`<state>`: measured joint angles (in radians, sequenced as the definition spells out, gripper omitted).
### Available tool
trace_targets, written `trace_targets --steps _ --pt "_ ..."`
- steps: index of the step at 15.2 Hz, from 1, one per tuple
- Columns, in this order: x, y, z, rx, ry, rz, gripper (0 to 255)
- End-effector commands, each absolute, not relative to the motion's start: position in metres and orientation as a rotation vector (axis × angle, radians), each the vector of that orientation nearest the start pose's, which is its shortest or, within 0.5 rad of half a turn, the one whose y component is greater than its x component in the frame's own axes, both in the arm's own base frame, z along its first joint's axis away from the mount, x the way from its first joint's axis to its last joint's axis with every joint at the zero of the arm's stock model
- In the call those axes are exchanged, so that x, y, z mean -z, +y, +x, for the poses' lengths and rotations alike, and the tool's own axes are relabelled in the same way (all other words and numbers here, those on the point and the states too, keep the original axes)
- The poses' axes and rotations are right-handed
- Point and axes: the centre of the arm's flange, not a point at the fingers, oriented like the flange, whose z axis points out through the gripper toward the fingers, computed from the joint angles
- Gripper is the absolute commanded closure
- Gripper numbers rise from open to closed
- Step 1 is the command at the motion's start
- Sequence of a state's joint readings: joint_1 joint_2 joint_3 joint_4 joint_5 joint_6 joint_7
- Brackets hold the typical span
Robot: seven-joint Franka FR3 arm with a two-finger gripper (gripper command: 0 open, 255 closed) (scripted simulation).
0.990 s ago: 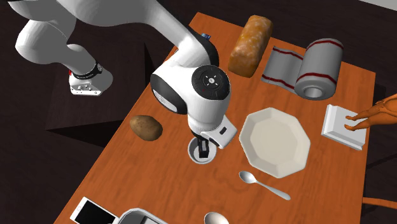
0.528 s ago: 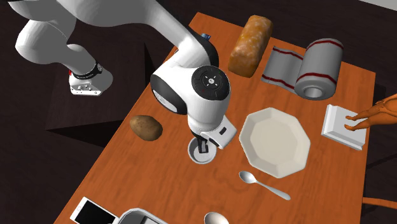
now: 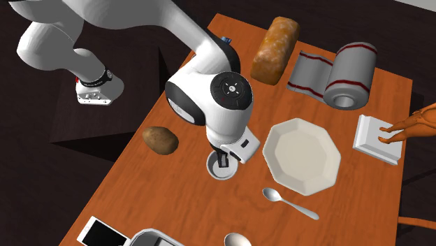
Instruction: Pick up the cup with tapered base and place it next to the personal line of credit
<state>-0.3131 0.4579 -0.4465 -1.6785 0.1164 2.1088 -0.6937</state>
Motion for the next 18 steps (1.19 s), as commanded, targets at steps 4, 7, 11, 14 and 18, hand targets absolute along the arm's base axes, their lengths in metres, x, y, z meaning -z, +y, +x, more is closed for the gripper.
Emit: trace_targets --steps 4,7,11,14,18 --pt "-0.380 -0.431 0.509 -0.076 0.134 -3.219 255" --pt "-0.396 -0.431 0.509 -0.076 0.134 -3.219 255" --pt "-0.417 -0.431 0.509 -0.076 0.134 -3.219 255" --pt "-0.433 -0.431 0.509 -0.076 0.134 -3.219 255" --pt "-0.454 -0.431 0.509 -0.076 0.134 -3.219 255"
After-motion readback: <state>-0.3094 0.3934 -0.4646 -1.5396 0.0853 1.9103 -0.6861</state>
